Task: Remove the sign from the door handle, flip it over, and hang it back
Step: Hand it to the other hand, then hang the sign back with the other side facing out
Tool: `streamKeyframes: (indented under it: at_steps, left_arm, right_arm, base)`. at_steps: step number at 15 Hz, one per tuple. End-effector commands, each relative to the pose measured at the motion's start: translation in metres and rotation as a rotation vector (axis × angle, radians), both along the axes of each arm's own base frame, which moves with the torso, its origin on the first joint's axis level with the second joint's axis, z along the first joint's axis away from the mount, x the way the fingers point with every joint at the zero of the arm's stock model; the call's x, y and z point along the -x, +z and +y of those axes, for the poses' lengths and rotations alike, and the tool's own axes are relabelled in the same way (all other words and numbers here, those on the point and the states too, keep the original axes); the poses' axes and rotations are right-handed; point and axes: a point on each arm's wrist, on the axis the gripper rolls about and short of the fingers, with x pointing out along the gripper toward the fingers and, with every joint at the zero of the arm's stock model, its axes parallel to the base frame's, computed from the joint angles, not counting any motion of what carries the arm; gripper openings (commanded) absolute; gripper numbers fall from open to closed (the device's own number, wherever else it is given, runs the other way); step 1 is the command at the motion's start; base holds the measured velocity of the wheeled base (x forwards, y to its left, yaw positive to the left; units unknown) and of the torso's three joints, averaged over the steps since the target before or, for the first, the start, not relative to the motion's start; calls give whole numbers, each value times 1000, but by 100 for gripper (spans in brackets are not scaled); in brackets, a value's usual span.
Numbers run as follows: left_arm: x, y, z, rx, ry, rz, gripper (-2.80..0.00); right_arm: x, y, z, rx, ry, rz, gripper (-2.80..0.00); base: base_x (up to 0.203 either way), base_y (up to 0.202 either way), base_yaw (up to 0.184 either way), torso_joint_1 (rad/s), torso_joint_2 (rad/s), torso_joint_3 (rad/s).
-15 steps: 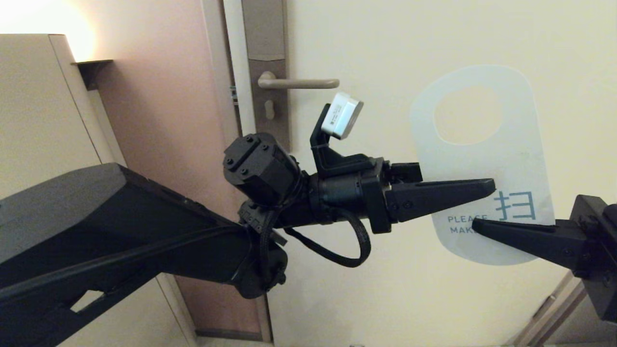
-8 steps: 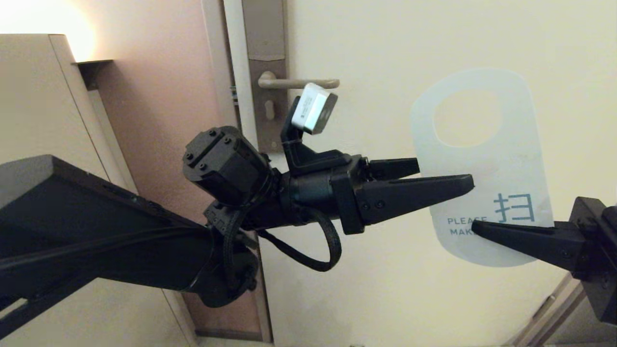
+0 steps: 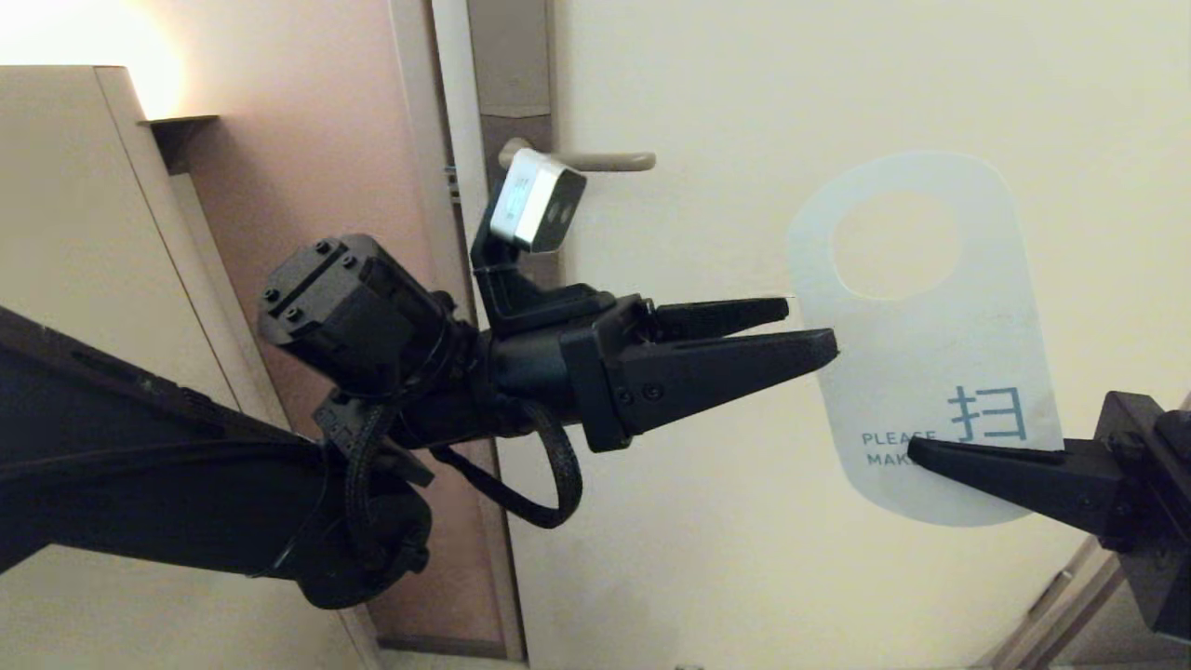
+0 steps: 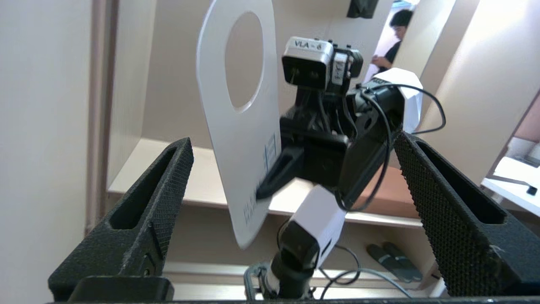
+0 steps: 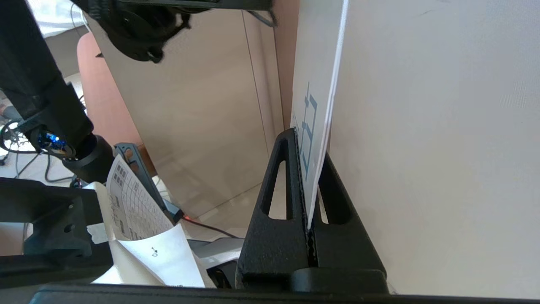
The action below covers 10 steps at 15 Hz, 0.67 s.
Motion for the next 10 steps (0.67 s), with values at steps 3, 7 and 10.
streamKeyframes:
  at_steps: [3, 7, 10]
  left_arm:
    - [8, 1, 27, 5, 53, -37, 0]
    - [12, -9, 50, -24, 124, -57, -280]
    - [16, -3, 60, -13, 148, -77, -280]
  right_arm:
    - [0, -1, 0, 0, 1, 2, -280]
    - [-1, -1, 1, 1, 1, 4, -280]
    - [-1, 0, 0, 3, -16, 1, -280]
  base:
    - [0, 0, 0, 0, 0, 0]
    - [0, 0, 0, 0, 0, 0]
    - [0, 0, 0, 0, 0, 0]
